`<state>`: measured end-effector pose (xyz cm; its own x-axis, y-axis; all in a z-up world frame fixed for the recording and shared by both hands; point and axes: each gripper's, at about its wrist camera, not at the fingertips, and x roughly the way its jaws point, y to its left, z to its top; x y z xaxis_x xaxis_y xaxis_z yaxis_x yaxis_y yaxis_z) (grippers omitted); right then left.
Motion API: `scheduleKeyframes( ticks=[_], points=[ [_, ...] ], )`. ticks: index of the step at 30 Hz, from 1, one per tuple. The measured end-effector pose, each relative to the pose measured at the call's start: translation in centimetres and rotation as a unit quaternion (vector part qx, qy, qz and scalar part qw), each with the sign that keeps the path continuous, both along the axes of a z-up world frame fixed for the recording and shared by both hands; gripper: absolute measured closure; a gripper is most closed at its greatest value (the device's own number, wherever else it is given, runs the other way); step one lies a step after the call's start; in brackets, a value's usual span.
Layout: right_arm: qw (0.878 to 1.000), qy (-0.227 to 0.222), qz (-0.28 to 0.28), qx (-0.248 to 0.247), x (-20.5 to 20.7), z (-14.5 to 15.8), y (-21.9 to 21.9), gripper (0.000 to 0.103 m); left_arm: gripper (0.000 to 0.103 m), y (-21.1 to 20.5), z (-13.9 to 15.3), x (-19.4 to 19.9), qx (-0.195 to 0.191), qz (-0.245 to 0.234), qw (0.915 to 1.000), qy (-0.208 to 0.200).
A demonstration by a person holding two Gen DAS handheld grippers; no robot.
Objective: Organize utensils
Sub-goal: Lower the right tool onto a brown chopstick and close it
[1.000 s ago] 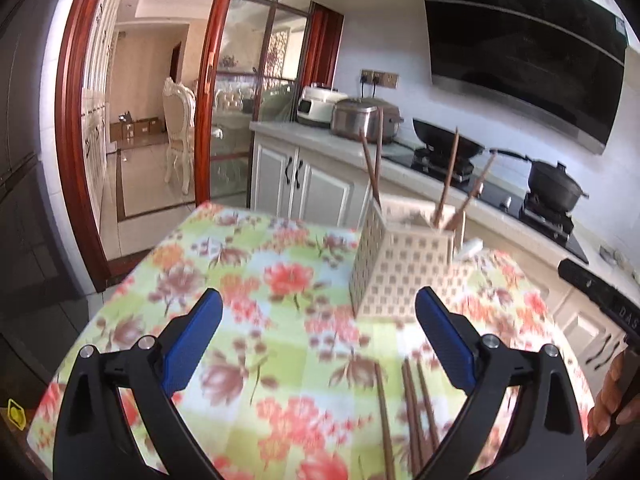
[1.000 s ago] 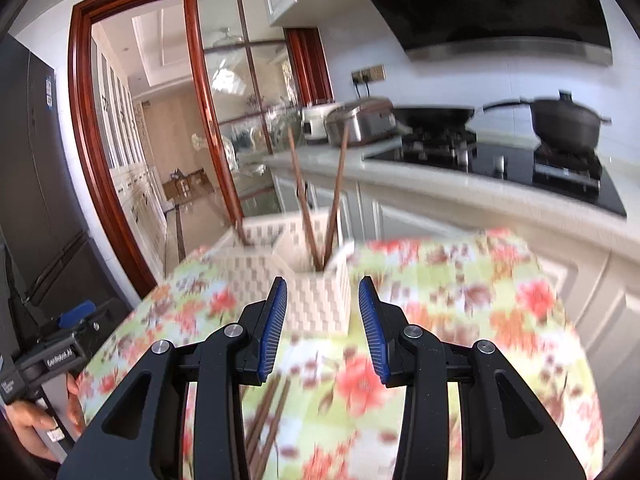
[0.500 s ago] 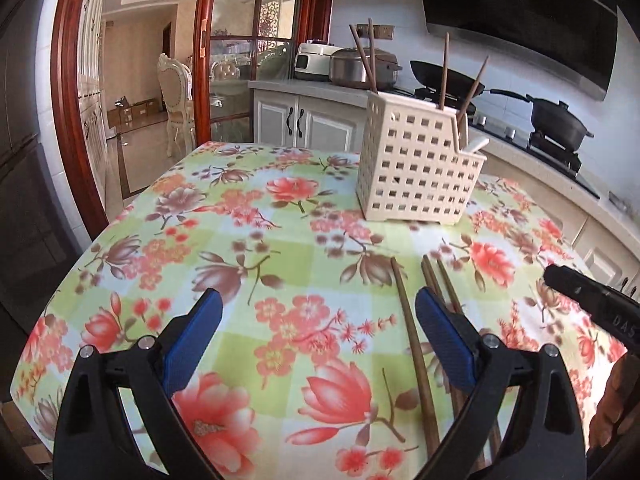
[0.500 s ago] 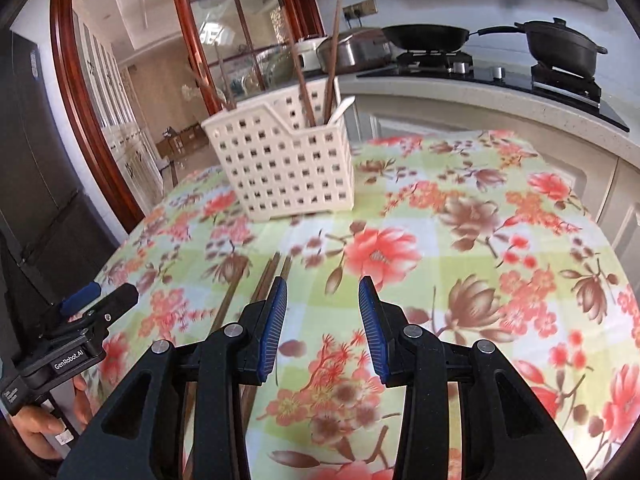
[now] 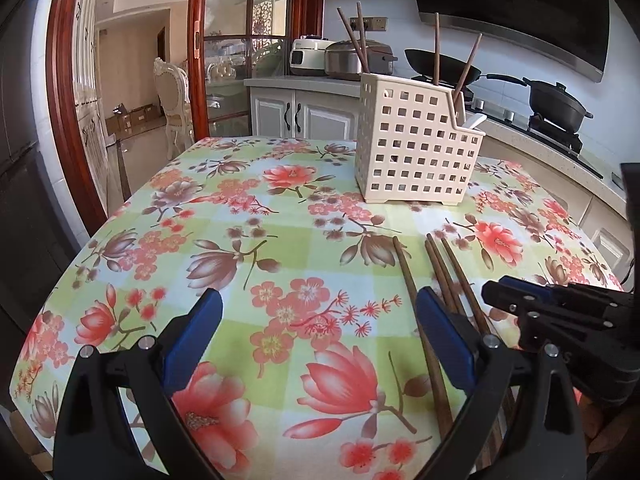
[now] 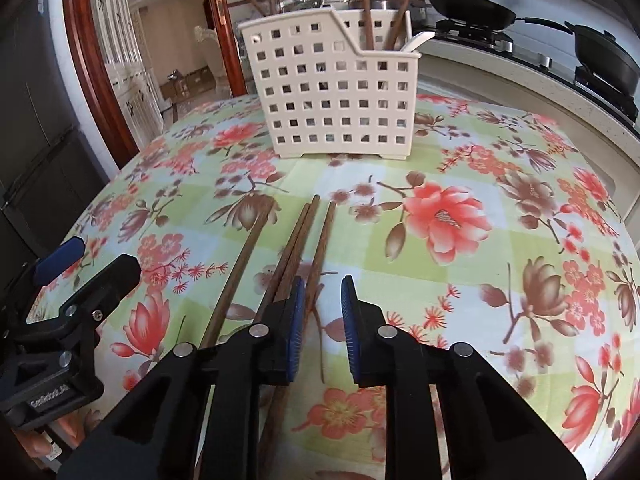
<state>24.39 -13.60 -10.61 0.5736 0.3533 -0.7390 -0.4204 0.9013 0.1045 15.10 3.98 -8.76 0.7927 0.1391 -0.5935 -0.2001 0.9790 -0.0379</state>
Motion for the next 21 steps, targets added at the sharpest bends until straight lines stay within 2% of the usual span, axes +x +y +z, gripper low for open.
scheduleKeyframes(
  ticks=[9, 14, 16, 21],
  points=[
    [0.999, 0.017, 0.0, -0.041, 1.3, -0.6, 1.8, 0.089, 0.01, 1.3, -0.7, 0.2, -0.021, -0.002, 0.9997, 0.014],
    [0.997, 0.012, -0.001, -0.072, 1.8, -0.8, 2.9, 0.09, 0.01, 1.2, -0.7, 0.5, -0.034, -0.013, 0.999, 0.026],
    [0.997, 0.011, 0.0, -0.076, 1.9, -0.8, 3.0, 0.094, 0.01, 1.1, -0.6, 0.7, -0.035, -0.016, 0.9988, 0.029],
    [0.998, 0.011, 0.004, -0.066, 1.6, -0.9, 2.0, 0.096, 0.01, 0.4, -1.2, 1.8, -0.038, -0.026, 0.9975, 0.054]
  ],
)
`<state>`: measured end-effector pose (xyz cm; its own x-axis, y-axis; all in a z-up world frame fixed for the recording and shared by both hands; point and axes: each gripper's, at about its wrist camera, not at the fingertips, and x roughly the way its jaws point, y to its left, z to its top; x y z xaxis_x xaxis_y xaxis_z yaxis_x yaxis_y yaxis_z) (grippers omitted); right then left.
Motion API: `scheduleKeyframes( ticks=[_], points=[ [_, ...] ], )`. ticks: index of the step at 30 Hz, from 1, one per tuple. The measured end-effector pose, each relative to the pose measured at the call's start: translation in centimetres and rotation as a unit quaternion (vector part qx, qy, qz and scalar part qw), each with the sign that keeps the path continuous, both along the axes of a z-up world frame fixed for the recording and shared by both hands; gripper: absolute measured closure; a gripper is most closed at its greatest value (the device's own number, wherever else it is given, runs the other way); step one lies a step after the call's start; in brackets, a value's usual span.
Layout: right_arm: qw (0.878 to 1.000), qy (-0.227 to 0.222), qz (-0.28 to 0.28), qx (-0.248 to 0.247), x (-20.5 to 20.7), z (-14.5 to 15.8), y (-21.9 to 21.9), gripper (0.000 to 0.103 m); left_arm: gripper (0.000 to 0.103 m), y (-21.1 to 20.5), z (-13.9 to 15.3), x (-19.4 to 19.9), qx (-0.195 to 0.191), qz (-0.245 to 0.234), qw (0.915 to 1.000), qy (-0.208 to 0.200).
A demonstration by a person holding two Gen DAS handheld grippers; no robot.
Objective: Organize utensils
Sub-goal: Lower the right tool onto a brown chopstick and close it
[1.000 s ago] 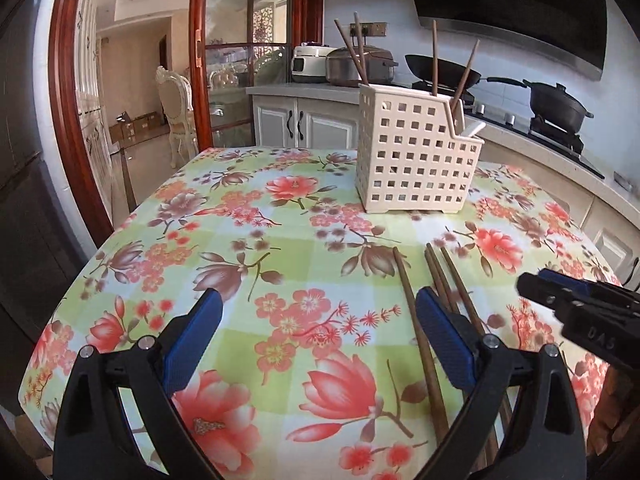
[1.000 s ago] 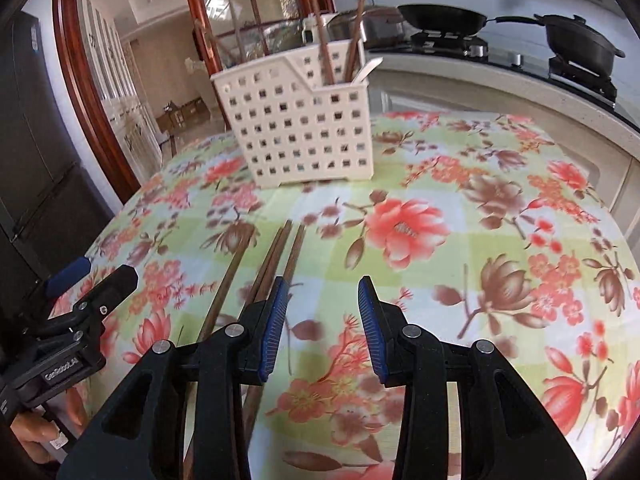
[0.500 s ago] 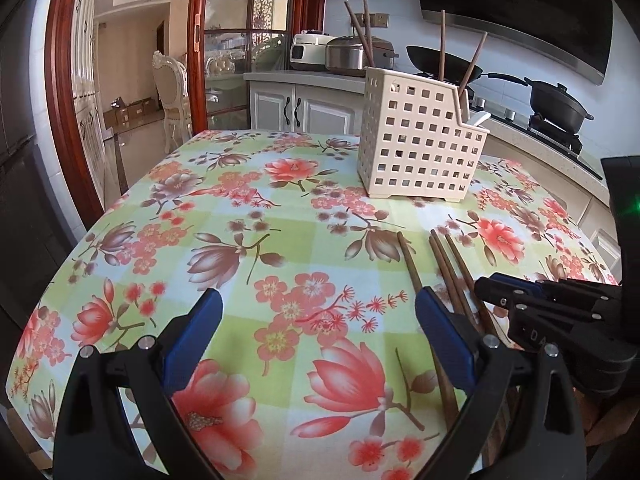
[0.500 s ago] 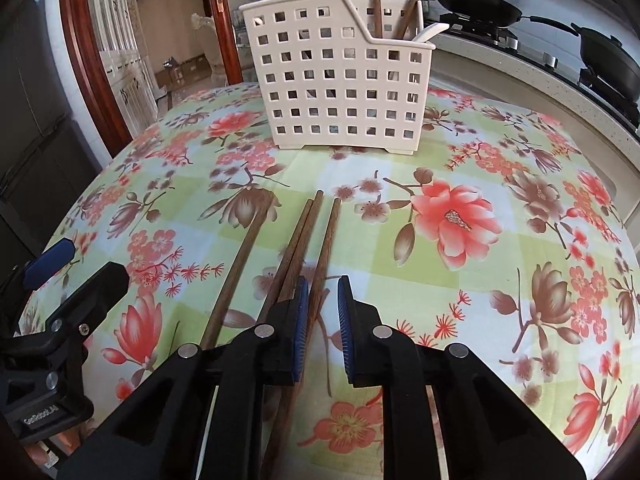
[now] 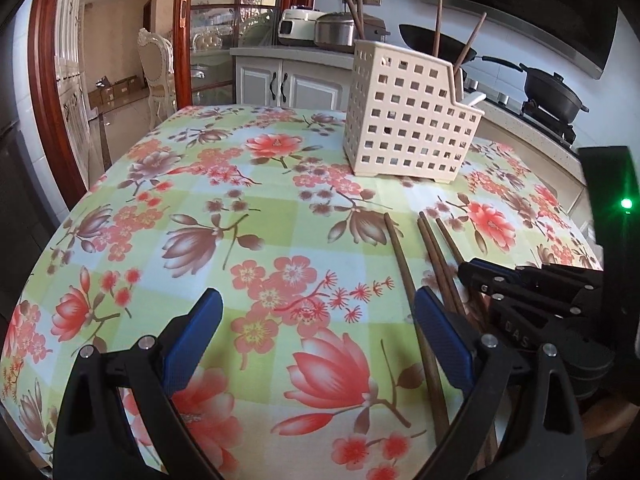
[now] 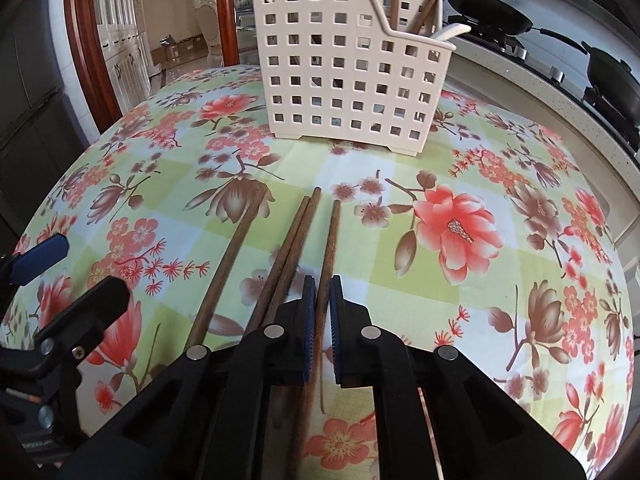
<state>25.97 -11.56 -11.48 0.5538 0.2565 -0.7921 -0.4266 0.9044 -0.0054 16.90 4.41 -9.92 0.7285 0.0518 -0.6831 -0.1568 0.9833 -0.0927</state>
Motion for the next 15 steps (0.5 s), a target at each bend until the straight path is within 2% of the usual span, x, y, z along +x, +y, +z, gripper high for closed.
scheduleKeyframes(
  ticks=[2, 7, 15],
  points=[
    [1.0, 0.001, -0.002, 0.005, -0.1, 0.0, -0.7, 0.097, 0.01, -0.4, -0.2, 0.7, 0.002, -0.004, 0.9999, 0.009],
    [1.0, 0.004, -0.015, 0.023, -0.3, 0.0, -2.7, 0.097, 0.018, -1.5, -0.5, 2.8, 0.008, -0.011, 0.9994, 0.031],
    [0.998, 0.0, -0.037, 0.056, -0.4, 0.2, -5.7, 0.097, 0.039, -3.6, -1.9, 5.2, 0.026, -0.03, 0.9968, 0.07]
  ],
)
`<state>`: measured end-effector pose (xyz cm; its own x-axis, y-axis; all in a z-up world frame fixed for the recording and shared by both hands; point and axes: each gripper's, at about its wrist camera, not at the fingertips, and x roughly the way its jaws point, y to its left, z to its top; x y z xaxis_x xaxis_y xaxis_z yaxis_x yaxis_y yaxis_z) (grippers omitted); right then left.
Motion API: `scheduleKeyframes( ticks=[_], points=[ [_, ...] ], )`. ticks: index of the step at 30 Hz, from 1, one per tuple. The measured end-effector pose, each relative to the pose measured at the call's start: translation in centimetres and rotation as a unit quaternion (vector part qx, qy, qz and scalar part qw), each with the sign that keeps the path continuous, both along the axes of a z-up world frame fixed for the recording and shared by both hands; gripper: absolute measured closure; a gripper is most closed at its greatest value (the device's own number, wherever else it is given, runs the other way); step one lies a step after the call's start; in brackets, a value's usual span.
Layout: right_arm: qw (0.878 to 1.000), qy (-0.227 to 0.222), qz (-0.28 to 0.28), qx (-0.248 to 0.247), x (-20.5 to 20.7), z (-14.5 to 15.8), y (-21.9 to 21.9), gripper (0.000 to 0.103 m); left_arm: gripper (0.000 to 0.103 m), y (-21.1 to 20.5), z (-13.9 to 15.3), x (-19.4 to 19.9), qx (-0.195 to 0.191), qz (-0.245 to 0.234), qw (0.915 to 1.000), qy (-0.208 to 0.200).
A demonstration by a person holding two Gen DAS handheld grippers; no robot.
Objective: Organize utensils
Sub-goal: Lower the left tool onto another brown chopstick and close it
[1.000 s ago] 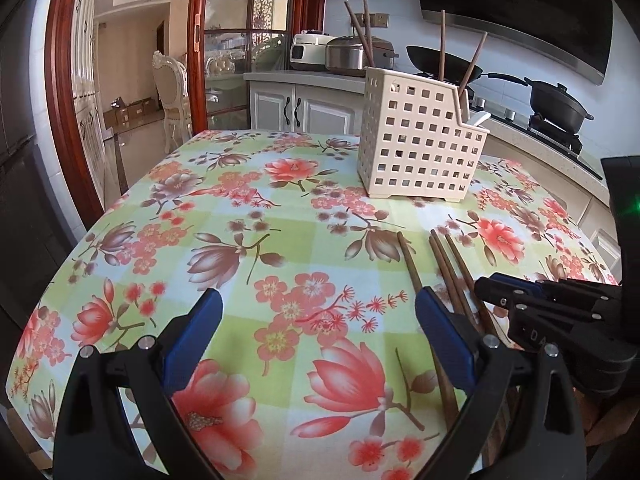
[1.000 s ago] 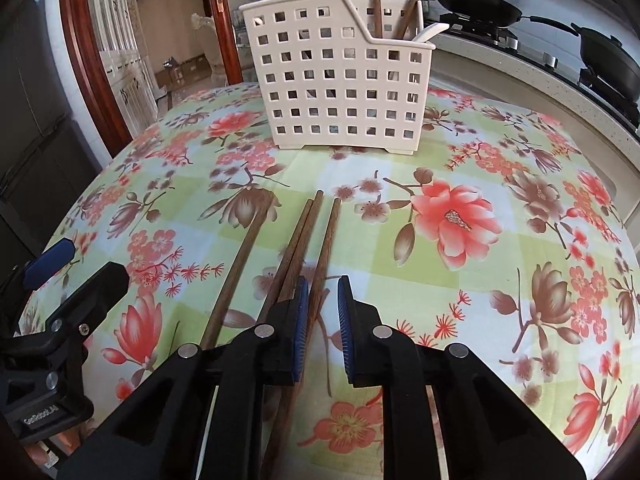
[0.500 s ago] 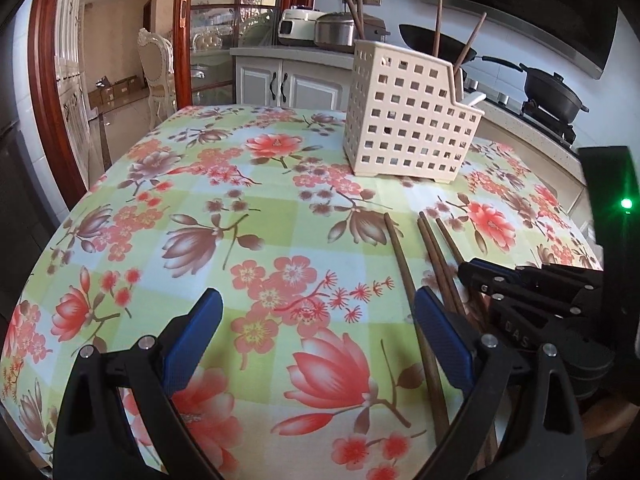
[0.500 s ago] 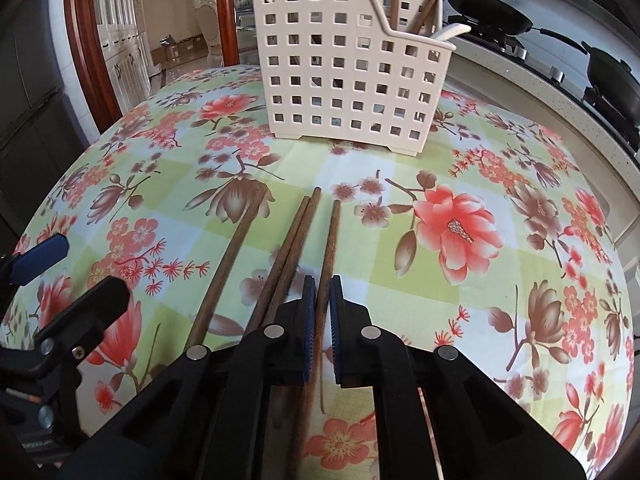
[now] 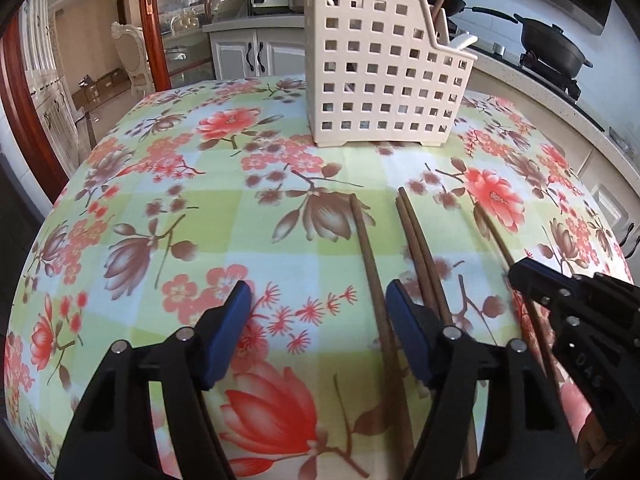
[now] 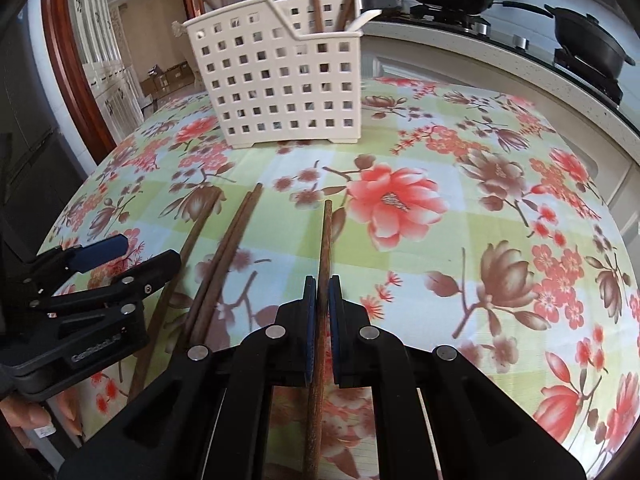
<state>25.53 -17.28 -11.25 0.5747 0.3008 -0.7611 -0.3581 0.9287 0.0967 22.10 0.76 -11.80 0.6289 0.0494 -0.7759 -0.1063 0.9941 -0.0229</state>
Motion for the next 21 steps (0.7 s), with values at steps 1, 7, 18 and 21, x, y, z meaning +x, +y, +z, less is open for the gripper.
scheduleKeyframes(
  ticks=[1, 7, 18, 21],
  points=[
    [1.0, -0.001, -0.002, 0.003, 0.0, 0.1, -0.4, 0.097, 0.041, -0.1, -0.1, 0.2, -0.003, -0.002, 1.0, 0.002],
    [1.0, 0.0, -0.006, 0.017, 0.0, 0.0, -1.6, 0.097, 0.06, -1.4, -0.1, 1.3, 0.017, -0.013, 0.9998, 0.004],
    [0.999, 0.006, -0.013, 0.034, -0.1, -0.2, -2.7, 0.097, 0.095, -3.9, -0.1, 1.2, 0.054, -0.046, 0.9974, 0.003],
    [0.999, 0.007, -0.013, 0.036, -0.2, -0.2, -2.8, 0.097, 0.096, -3.6, -0.2, 1.1, 0.046, -0.046, 0.9979, -0.002]
  ],
)
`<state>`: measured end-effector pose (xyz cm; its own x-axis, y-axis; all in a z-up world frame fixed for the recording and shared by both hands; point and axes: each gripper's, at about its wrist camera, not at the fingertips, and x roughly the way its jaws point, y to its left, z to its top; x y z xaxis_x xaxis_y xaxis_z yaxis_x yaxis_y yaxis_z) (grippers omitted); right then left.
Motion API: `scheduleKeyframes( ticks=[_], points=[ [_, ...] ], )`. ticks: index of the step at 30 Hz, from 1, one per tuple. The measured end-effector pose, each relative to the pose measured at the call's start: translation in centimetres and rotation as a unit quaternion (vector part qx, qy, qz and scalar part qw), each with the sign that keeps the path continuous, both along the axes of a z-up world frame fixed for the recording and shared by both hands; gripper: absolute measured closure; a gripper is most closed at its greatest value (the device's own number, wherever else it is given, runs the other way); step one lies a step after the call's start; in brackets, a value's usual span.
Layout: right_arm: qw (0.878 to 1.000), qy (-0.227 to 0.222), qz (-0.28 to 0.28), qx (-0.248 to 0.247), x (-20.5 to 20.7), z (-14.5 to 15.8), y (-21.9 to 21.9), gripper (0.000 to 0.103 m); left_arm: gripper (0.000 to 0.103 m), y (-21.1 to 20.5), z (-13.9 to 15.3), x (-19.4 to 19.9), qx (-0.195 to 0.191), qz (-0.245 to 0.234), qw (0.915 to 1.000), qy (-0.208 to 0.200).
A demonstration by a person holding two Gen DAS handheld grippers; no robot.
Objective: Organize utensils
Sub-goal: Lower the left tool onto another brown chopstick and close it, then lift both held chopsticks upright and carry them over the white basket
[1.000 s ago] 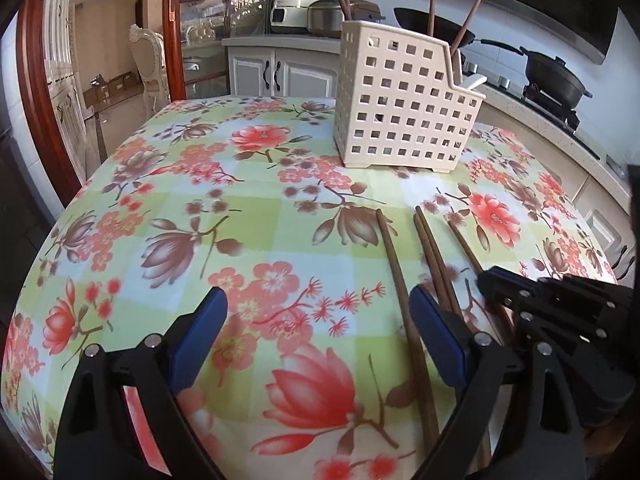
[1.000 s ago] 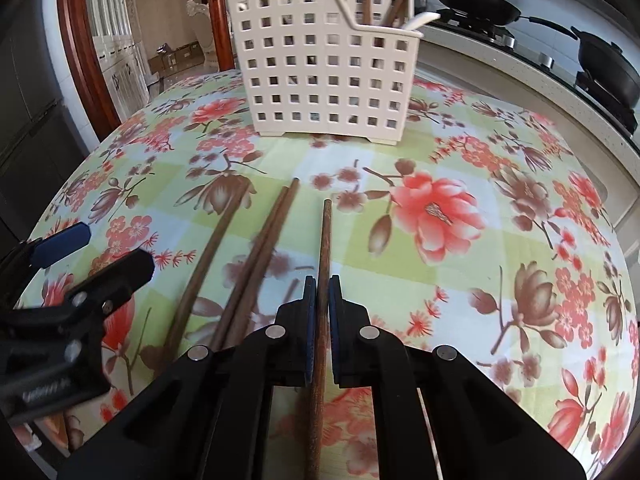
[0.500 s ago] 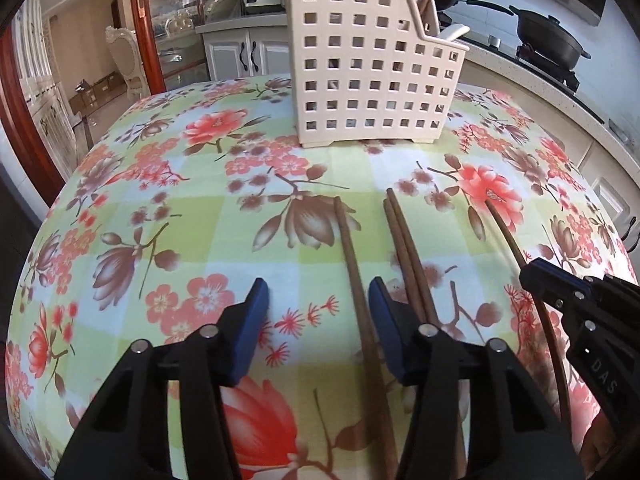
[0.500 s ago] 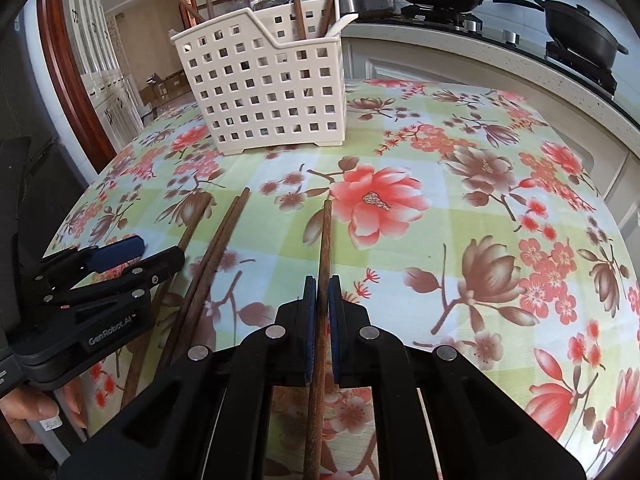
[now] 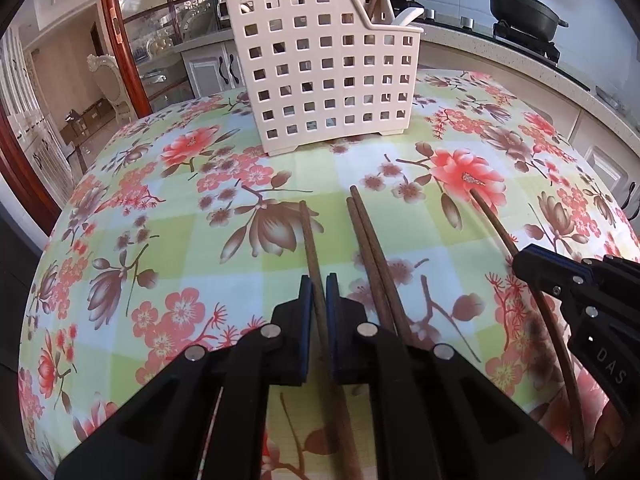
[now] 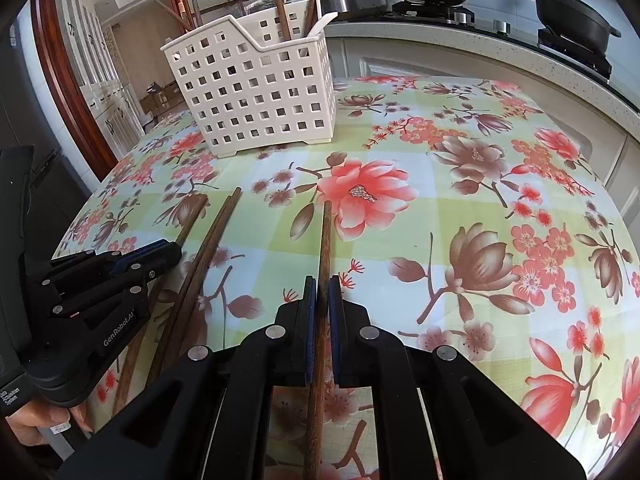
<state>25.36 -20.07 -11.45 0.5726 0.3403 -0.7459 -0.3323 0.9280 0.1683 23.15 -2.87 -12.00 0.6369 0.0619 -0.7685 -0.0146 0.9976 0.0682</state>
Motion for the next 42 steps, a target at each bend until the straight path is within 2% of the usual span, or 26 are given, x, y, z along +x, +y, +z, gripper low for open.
scheduleKeyframes(
  ticks=[7, 18, 30, 42],
  points=[
    [1.0, -0.01, 0.002, 0.01, -0.4, 0.5, -0.4, 0.097, 0.097, 1.1, 0.6, -0.9, -0.036, 0.001, 0.9993, -0.008],
    [0.998, -0.057, 0.016, 0.038, -1.7, 4.0, 0.1, 0.097, 0.097, 3.3, 5.5, -3.9, -0.073, 0.008, 0.9953, -0.063],
    [0.988, -0.136, 0.023, 0.068, -3.8, 8.4, 0.0, 0.097, 0.097, 3.2, 9.8, -6.9, -0.062, -0.001, 0.9906, -0.122],
    [0.977, -0.195, 0.04, 0.08, -5.7, 10.9, 0.4, 0.097, 0.097, 3.6, 11.8, -8.7, -0.052, 0.001, 0.9864, -0.156]
  ],
)
